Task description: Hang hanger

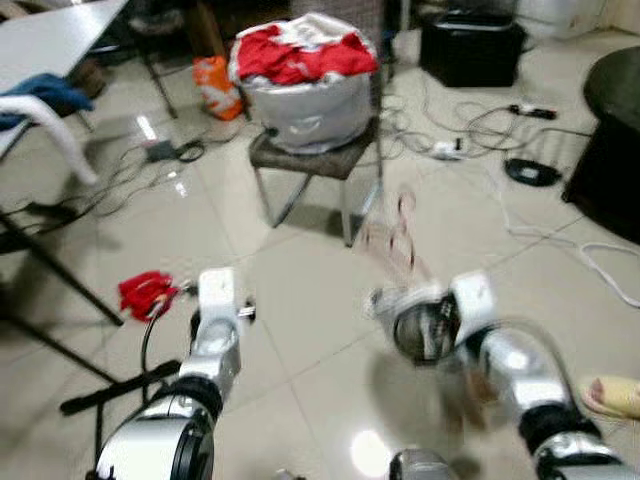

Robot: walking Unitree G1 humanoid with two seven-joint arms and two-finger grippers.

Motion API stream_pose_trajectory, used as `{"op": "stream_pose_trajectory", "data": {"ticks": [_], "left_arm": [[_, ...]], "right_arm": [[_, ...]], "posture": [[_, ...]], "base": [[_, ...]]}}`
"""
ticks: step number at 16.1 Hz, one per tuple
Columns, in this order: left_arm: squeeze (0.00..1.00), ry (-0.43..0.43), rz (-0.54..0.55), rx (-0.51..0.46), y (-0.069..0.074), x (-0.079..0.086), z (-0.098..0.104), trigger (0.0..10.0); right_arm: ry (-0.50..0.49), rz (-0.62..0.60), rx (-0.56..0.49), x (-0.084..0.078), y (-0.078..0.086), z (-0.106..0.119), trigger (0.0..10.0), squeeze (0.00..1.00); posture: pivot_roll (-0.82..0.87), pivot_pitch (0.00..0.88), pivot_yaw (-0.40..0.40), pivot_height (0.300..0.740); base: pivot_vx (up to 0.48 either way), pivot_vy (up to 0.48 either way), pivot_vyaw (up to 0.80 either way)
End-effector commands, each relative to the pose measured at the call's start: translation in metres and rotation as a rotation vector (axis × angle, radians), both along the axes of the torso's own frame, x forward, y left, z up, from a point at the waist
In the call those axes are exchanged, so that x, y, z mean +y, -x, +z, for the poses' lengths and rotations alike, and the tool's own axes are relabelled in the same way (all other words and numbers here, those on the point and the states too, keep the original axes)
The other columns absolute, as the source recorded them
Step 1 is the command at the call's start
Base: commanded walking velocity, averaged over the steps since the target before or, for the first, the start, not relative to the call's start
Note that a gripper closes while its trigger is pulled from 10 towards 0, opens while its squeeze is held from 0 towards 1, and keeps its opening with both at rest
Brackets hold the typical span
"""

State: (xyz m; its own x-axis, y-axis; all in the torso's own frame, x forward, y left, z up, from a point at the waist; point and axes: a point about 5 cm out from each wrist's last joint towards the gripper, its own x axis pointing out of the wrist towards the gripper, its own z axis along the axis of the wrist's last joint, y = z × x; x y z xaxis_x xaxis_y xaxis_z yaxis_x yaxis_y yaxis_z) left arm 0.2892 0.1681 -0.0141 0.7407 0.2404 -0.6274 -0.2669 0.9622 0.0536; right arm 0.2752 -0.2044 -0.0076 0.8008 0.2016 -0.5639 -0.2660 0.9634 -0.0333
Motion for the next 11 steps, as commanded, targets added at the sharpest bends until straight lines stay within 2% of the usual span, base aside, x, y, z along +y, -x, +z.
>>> {"op": "stream_pose_trajectory", "data": {"ticks": [1, 2, 3, 5, 6, 7, 9, 11], "left_arm": [[0.0, -0.002, 0.051, 0.069, 0.011, 0.004, -0.01, 10.0], [0.0, -0.005, 0.047, 0.16, 0.027, 0.0, -0.024, 10.0], [0.0, -0.045, 0.01, 0.226, 0.04, -0.003, -0.034, 10.0], [0.0, -0.064, -0.097, 0.303, 0.055, -0.015, -0.045, 10.0], [0.0, -0.073, -0.131, 0.335, 0.061, -0.017, -0.049, 10.0], [0.0, -0.067, -0.215, 0.416, 0.076, -0.023, -0.059, 10.0], [0.0, -0.075, -0.281, 0.451, 0.083, -0.023, -0.063, 10.0], [0.0, -0.135, -0.332, 0.484, 0.088, -0.014, -0.065, 10.0]], "right_arm": [[0.009, 0.017, -0.064, 0.007, -0.012, 0.01, 10.0, 0.0], [0.059, 0.008, 0.008, 0.009, -0.006, -0.001, 10.0, 0.0], [0.052, -0.012, 0.05, 0.008, 0.0, -0.008, 10.0, 0.0], [0.083, 0.002, 0.107, 0.009, 0.011, -0.02, 10.0, 0.0], [0.073, -0.006, 0.124, 0.01, 0.013, -0.023, 10.0, 0.0], [0.035, -0.045, 0.168, 0.012, 0.02, -0.03, 10.0, 0.0], [-0.009, -0.063, 0.211, 0.017, 0.027, -0.036, 10.0, 0.0], [-0.054, -0.067, 0.295, 0.028, 0.041, -0.048, 10.0, 0.0]], "posture": [[-0.22, 0.0, 0.17, 0.74], [-0.21, 0.0, 0.169, 0.74], [-0.21, 0.0, 0.165, 0.74], [-0.21, 0.0, 0.168, 0.74], [-0.21, 0.0, 0.168, 0.74], [-0.21, 0.0, 0.168, 0.74], [-0.22, 0.0, 0.169, 0.74], [-0.21, 0.0, 0.162, 0.74]], "base": [[0.0, 0.0, 0.0], [0.0, 0.0, 0.45], [0.0, 0.0, 0.0], [0.0, 0.0, 0.0], [0.0, 0.0, 0.0], [0.0, 0.0, 0.0], [0.0, 0.0, 0.0], [0.0, 0.0, 0.0]]}}
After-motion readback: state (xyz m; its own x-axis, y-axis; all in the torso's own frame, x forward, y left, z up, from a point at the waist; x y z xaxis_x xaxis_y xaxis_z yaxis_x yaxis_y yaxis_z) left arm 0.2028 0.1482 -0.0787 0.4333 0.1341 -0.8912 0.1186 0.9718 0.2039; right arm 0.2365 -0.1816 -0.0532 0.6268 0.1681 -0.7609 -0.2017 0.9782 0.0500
